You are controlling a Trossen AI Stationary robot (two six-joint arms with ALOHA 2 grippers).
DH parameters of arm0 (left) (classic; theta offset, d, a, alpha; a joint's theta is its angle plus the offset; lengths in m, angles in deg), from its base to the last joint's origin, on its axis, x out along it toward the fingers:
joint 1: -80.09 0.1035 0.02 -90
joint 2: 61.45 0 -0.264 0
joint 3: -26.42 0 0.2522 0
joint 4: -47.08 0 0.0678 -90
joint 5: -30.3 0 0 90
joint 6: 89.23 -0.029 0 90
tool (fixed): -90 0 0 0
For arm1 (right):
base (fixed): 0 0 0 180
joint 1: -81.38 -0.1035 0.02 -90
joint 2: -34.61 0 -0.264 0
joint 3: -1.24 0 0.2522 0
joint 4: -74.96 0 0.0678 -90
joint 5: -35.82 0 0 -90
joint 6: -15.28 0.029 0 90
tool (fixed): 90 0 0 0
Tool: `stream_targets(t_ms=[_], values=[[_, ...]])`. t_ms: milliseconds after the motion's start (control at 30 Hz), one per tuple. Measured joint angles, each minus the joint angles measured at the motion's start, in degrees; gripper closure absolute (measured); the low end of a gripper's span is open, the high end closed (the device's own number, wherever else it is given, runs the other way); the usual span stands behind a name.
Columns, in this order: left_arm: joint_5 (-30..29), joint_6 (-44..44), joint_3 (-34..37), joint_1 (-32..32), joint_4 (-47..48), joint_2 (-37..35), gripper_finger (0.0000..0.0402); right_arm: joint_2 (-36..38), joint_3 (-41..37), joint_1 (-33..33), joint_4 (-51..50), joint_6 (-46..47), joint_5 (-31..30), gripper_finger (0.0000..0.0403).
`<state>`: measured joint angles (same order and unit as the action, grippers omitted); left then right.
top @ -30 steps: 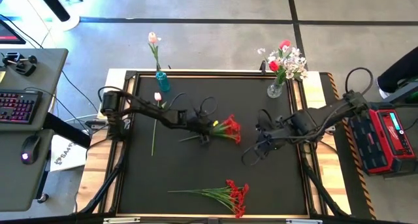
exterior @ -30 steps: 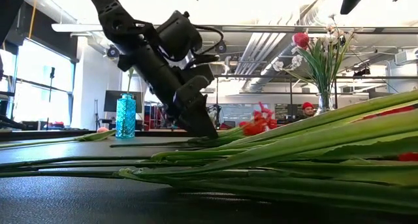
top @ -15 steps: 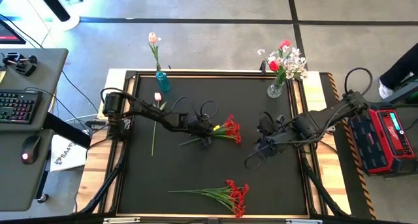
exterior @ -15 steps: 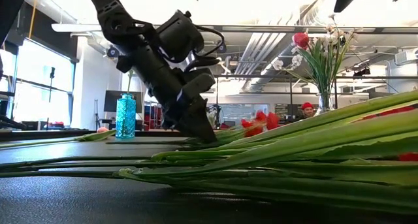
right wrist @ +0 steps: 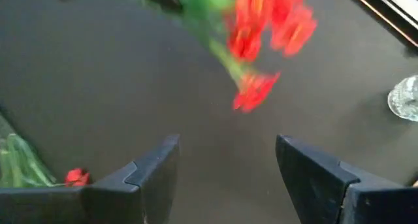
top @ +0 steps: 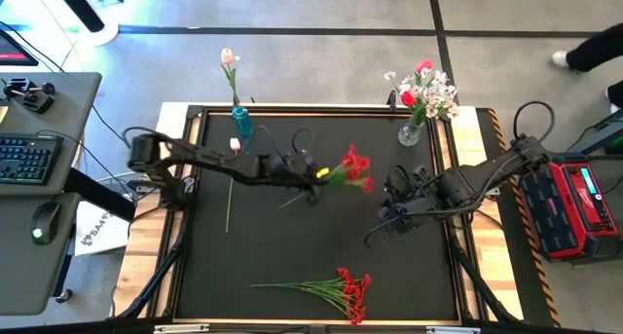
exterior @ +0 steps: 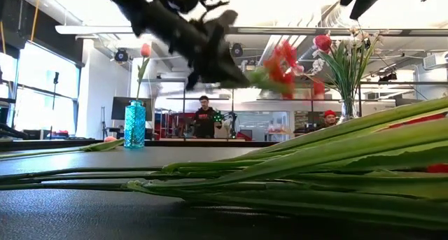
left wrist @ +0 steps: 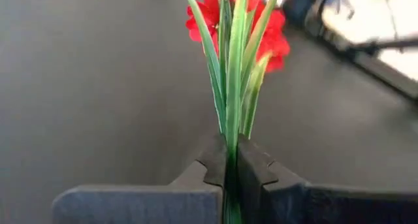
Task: Sort flowers into vase by color
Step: Put the top red flowers into the blue vase
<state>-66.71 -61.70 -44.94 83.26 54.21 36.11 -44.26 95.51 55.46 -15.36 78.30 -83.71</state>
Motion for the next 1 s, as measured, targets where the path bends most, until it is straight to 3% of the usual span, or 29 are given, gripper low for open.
stream_targets(t_ms=[167,500,700,1000], values=[[-4.55,-4.16,0.15,2.28,2.17,-8.47,0.0401,0.0,-6.02,1.59,6.1,-0.15,1.6,0.0164],[-10.41,-15.39,0.25,10.37,0.1,-25.3,0.0402,-0.07,-18.46,5.08,29.24,-0.37,10.56,0.0164],[-9.5,-19.67,5.1,18.71,-15.55,-30.14,0.0401,-0.07,-19.1,8.34,37.71,-5.27,10.97,0.0164],[2.23,-17.12,18.42,32.11,-43.7,-30.23,0.0401,-0.04,-19.13,17.14,42.13,-9.11,13.94,0.0164]])
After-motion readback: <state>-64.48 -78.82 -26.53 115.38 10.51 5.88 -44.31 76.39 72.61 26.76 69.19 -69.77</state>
